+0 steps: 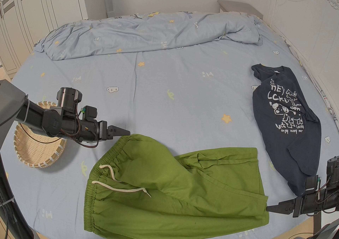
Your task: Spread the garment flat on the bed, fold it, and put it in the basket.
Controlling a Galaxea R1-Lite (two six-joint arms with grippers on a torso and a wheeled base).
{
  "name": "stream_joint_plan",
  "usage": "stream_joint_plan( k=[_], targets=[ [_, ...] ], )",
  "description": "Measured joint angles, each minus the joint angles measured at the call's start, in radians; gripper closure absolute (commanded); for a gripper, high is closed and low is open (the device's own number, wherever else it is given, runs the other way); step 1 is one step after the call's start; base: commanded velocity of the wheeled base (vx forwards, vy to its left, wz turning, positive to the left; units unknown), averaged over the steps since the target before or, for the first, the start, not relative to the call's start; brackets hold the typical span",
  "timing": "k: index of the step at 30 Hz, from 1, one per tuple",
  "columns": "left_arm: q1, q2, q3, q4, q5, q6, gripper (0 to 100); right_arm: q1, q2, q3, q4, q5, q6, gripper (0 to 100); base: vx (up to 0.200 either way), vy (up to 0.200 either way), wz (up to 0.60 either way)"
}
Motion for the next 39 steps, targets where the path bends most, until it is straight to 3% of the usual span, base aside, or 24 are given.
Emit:
stream_joint_plan(
  k=[14,15,39],
  targets=[
    [-0.031,0.024,0.029,0.000,0.003,0.024,0,0.005,-0.001,-0.001,0.001,-0.001,0.001,0,0.000,0.000,0.00],
    [-0.032,0.024,0.029,0.000,0.003,0.023,100,0.005,-0.001,-0.001,0.001,-0.001,0.001,0,0.000,0.000,0.00],
    [-0.014,-0.018,0.037,-0.002,0.003,0.024,100,0.005,0.009,-0.054,0.006,-0.001,0.029,0,0.000,0.000,0.00]
  ],
)
